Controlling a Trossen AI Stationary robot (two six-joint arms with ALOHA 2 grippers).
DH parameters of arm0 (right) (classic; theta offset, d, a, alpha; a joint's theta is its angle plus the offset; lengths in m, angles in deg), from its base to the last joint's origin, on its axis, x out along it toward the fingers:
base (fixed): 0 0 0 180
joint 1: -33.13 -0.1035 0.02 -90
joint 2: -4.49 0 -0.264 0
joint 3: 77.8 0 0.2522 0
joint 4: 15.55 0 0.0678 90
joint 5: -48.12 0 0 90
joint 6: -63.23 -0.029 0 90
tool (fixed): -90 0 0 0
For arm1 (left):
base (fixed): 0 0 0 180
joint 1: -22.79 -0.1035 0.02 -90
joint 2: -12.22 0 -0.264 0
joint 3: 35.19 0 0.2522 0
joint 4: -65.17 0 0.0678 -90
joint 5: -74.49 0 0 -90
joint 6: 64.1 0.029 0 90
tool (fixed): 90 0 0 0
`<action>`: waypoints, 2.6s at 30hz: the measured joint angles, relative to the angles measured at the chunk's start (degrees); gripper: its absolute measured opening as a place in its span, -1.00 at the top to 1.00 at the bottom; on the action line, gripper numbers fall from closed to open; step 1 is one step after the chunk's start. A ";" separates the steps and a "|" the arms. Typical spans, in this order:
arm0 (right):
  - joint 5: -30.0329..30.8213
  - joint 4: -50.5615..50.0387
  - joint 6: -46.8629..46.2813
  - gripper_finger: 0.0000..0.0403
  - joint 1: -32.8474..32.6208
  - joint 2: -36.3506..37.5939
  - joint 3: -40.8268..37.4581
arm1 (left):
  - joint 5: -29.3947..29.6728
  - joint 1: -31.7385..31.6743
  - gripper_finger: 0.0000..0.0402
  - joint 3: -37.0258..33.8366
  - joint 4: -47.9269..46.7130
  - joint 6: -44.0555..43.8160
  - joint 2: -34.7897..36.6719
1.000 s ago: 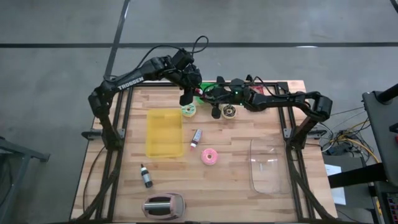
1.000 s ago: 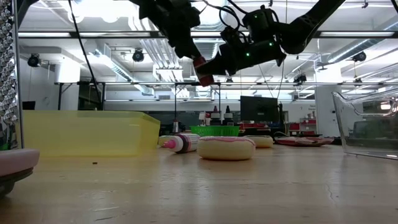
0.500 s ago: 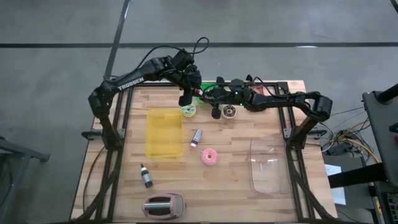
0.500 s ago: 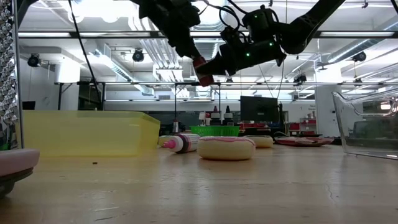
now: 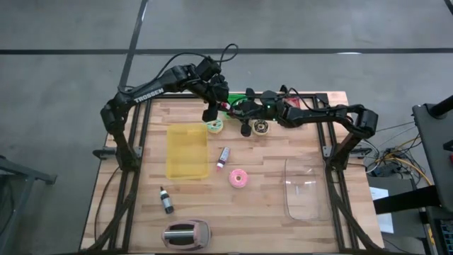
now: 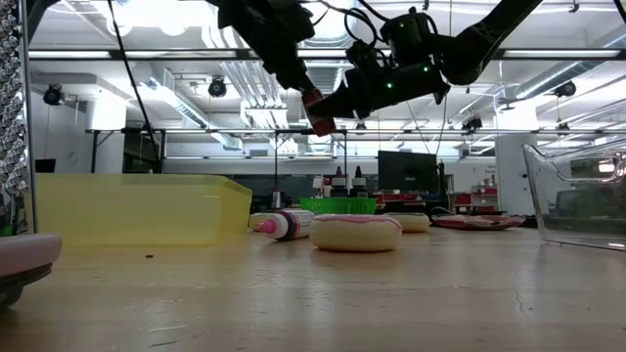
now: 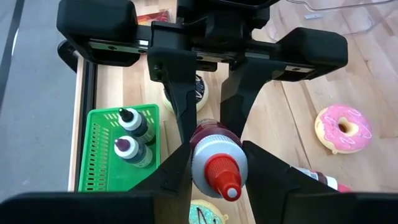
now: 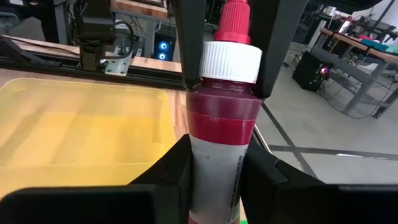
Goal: Pick & Place Food Item
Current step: Put the red food coloring bottle into the green bin
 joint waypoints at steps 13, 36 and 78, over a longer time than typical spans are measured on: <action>0.26 0.43 -1.46 0.13 0.00 0.01 0.05 | -0.02 0.04 0.44 -0.04 -0.58 1.23 0.01; 7.76 -9.83 -1.17 -0.11 0.50 1.03 -0.09 | 6.47 -0.42 0.44 1.50 -0.68 0.52 -1.99; 1.53 -2.36 -1.02 -0.11 1.90 29.09 -22.42 | 22.61 -1.51 0.44 25.32 -11.51 -10.47 -24.47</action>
